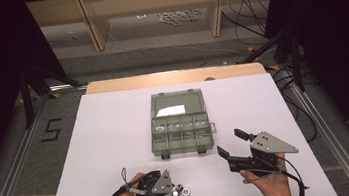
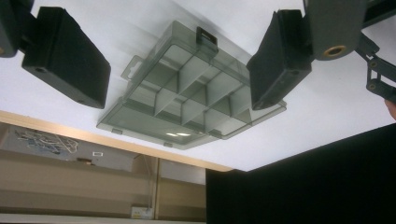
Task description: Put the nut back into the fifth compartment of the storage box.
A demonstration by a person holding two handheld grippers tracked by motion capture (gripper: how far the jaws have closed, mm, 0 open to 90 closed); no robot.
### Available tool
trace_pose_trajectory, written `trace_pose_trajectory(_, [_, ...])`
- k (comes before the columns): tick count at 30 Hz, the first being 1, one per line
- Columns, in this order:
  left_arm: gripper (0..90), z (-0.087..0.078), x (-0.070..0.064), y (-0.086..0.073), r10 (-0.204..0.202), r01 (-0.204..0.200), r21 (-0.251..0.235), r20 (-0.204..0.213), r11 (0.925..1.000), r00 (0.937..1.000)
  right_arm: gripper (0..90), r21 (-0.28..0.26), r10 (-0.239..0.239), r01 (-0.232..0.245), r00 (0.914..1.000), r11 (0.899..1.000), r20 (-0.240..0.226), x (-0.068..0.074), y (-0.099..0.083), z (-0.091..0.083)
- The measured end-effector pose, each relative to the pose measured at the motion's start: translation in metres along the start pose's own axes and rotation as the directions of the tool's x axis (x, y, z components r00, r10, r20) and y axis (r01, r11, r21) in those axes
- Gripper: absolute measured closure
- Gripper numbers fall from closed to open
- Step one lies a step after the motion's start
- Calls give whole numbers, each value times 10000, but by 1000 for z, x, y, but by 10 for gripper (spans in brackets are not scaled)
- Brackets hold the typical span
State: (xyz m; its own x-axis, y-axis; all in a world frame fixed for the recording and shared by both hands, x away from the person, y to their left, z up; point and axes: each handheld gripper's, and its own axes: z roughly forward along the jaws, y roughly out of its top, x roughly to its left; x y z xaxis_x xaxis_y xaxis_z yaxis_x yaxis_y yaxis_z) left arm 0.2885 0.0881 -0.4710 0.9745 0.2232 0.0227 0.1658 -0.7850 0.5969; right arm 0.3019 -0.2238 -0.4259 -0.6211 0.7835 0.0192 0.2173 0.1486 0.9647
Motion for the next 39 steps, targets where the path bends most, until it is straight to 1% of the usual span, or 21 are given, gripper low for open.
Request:
trace_pose_trajectory(1, [556,1,0,0,34,-34,-11,-17,10000,10000,217,7,1,-1,10000,10000,4,0,0,0])
trace_pose_trajectory(2, [567,0,0,1,166,-166,81,-5,9998,9999,219,14,6,-6,10000,10000,24,-1,0,0])
trace_pose_trajectory(7, [644,4,-3,1,207,-209,219,95,9995,9997,228,39,31,-31,10000,10000,51,-1,0,0])
trace_pose_trajectory(9, [663,5,-4,1,88,-89,209,35,9997,10000,232,16,41,-41,10000,10000,44,-1,0,0])
trace_pose_trajectory(11, [694,4,-3,1,95,-95,344,24,9994,10000,234,99,40,-40,10000,9999,-26,-1,0,0])
trace_pose_trajectory(14, [725,6,-4,2,69,-67,309,-69,9995,10000,237,50,41,-41,10000,10000,-38,-1,0,0])
trace_pose_trajectory(15, [733,6,-4,2,194,-189,415,-114,9990,9997,237,61,46,-46,10000,10000,-42,-1,0,0])
trace_pose_trajectory(19, [771,7,-3,3,398,-393,605,-73,9974,9992,239,98,16,-16,10000,10000,-10,-1,0,0])
trace_pose_trajectory(24, [781,7,-5,4,415,-406,579,-145,9975,9990,241,106,7,-6,10000,9999,-15,-1,0,0])
trace_pose_trajectory(28, [783,5,-4,5,602,-591,634,-159,9962,9981,242,73,6,-6,10000,10000,-31,-1,0,0])
trace_pose_trajectory(29, [783,4,-4,5,492,-485,542,-115,9974,9987,242,121,-5,5,10000,9999,-27,-1,0,0])
trace_pose_trajectory(30, [783,3,-4,6,517,-508,518,-166,9974,9985,242,72,10,-10,10000,10000,-18,-1,0,0])
trace_pose_trajectory(31, [783,1,-3,6,622,-613,637,-125,9961,9980,242,56,10,-10,10000,10000,-20,-1,0,0])
trace_pose_trajectory(32, [783,0,-4,6,507,-496,507,-203,9975,9985,242,65,7,-7,10000,10000,-16,-1,0,0])
trace_pose_trajectory(33, [783,-2,-3,6,514,-503,506,-199,9975,9985,242,48,10,-9,10000,10000,-21,-1,0,0])
trace_pose_trajectory(34, [783,-4,-2,7,572,-558,538,-244,9970,9981,241,153,3,-3,10000,9999,-34,-1,0,0])
trace_pose_trajectory(35, [783,-5,-2,6,326,-319,337,-210,9989,9992,241,158,10,-9,10000,9999,-43,-1,0,0])
trace_pose_trajectory(36, [782,-7,0,7,455,-444,440,-258,9980,9986,240,133,7,-6,10000,9999,-86,-1,0,0])
trace_pose_trajectory(37, [783,-8,0,6,282,-274,262,-291,9993,9992,239,26,12,-11,10000,10000,-27,-1,0,0])
trace_pose_trajectory(38, [783,-11,2,7,382,-368,384,-349,9986,9987,238,38,8,-8,10000,10000,-12,-1,0,0])
trace_pose_trajectory(39, [783,-12,2,6,262,-253,271,-367,9993,9990,239,9,5,-4,10000,10000,-73,-1,0,0])
